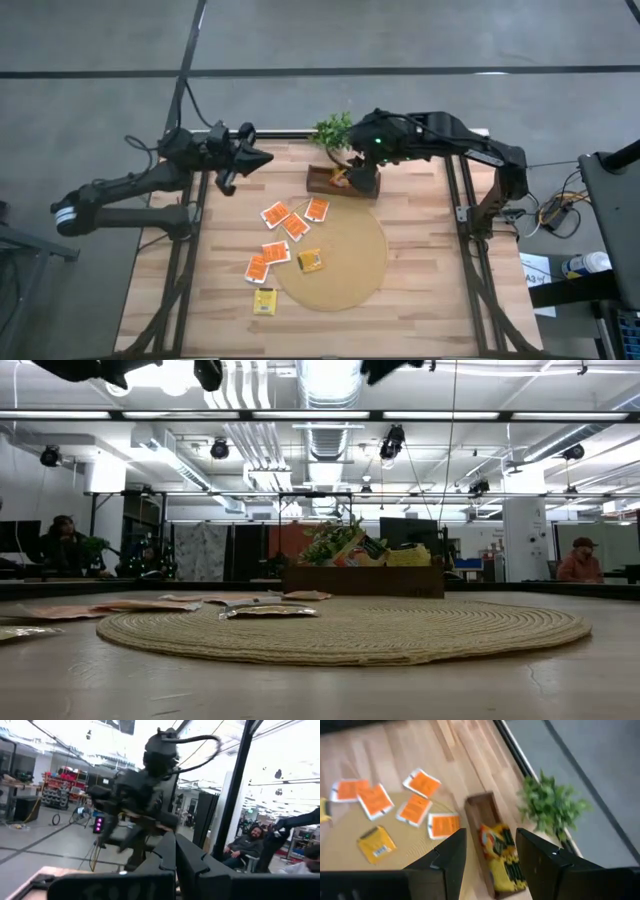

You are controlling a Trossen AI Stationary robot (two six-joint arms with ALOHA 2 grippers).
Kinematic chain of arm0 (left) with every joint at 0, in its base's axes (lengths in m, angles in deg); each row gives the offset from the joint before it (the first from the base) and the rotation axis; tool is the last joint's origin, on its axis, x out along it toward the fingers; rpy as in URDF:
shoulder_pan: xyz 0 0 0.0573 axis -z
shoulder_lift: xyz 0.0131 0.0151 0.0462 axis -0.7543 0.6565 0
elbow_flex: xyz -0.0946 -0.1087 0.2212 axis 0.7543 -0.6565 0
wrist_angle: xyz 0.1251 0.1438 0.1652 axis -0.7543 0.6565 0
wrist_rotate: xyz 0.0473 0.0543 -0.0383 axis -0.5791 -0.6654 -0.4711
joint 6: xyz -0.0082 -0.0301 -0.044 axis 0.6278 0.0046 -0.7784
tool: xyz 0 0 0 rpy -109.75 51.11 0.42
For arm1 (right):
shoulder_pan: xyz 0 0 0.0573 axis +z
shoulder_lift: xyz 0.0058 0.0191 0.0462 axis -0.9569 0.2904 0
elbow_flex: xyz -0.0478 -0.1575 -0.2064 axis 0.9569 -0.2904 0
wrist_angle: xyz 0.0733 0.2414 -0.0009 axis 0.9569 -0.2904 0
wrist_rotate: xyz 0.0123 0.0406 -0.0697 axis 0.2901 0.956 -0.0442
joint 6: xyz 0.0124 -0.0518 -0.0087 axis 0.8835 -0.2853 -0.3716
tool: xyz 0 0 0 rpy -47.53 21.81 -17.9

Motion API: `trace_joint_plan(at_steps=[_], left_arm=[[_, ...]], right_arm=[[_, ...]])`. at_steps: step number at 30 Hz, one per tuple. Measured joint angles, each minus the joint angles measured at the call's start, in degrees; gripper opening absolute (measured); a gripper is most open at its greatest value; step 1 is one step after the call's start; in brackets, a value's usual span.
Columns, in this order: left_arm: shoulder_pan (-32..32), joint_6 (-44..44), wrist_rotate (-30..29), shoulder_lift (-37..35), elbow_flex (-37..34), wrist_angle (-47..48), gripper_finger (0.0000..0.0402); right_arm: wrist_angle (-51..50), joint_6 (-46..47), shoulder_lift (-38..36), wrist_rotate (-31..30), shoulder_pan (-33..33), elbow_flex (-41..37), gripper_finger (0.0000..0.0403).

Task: Pick & Place Tea
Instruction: Put the orange tea bag into the middle section of the wooden organizer

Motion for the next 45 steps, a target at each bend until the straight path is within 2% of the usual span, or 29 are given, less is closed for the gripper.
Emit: trace_joint_plan(at_steps=[5,13,18,23,28,37,42,45], left_arm=[[0.1,0.0,0.4,-4.2,-1.7,4.8,0.0],[0.1,-1.2,1.1,-8.5,-4.4,6.6,0.0],[0.1,-2.0,1.1,-9.2,-4.6,7.0,0.0],[0.1,-2.0,1.6,-9.3,-4.6,7.2,0.0],[0.1,-2.2,1.7,-9.2,-4.7,7.6,0.0],[0.1,-2.5,1.6,-9.2,-4.7,7.6,0.0],[0.1,-2.6,1.4,-9.2,-4.7,7.6,0.0],[0.1,-3.5,0.9,-9.2,-4.7,7.6,0.0]], right_arm=[[1.4,-0.3,0.0,5.1,-3.7,-6.4,0.0166],[7.1,-3.9,0.0,12.4,-9.0,-17.3,0.0166],[11.0,-9.2,0.0,19.4,-12.6,-23.9,0.0166],[14.8,-14.6,-0.1,21.7,-16.1,-29.6,0.0162],[21.2,-18.1,-0.1,27.9,-19.7,-35.3,0.0149],[29.6,-19.9,-0.1,28.3,-23.8,-41.4,0.0136],[32.8,-20.5,-0.1,28.4,-24.0,-43.4,0.0155],[34.5,-20.8,0.6,31.1,-24.0,-44.7,0.0171]])
